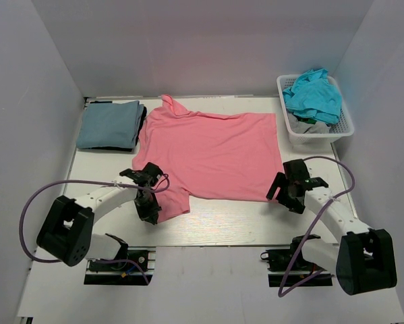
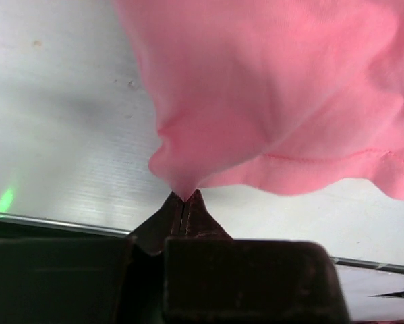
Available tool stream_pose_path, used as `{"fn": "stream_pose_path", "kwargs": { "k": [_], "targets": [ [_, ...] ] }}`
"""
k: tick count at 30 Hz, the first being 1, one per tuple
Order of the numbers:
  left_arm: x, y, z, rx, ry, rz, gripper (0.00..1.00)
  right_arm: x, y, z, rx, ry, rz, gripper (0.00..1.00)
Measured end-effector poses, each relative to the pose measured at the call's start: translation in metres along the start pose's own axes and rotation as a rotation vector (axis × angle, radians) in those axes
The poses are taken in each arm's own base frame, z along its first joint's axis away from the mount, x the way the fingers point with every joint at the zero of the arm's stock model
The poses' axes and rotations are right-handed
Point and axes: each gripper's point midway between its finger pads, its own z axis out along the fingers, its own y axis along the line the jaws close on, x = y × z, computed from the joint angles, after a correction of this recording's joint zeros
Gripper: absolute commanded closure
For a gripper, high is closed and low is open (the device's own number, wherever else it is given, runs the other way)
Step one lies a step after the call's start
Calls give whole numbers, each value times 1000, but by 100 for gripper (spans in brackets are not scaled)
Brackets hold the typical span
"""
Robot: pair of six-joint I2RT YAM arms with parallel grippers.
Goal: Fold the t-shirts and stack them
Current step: Grap the side of the flattened tshirt closest away from the robot with both arms
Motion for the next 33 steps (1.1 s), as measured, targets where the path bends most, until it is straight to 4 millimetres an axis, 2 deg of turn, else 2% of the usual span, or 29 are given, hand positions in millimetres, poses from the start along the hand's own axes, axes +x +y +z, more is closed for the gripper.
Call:
{"fn": "stream_pose_path", "kwargs": {
  "k": [12,14,17,18,19,24,25,26,33],
  "targets": [
    [6,-1,-10,47,2,13,100,-16,9,22,14,-26,12,11],
    [7,-2,-10,48,5,15,100,-19,9,24,23,-31,11,14],
    [7,-1,-10,48,8,16,100,-23,8,26,31,-47,11,29],
    [7,-1,-10,48,8,17,100,-24,7,26,32,-49,11,40],
    [8,-1,-10,46,10,17,100,-24,7,27,33,-51,13,58],
    [12,2,-14,46,16,16,100,-20,6,27,25,-49,23,82],
    [13,2,-17,55,16,17,100,-18,5,25,21,-46,26,95],
    [14,2,-19,65,15,16,100,-15,4,24,19,-41,23,100],
    [38,9,-35,130,59,-2,100,1,4,0,-45,-20,13,100]
  ]
}}
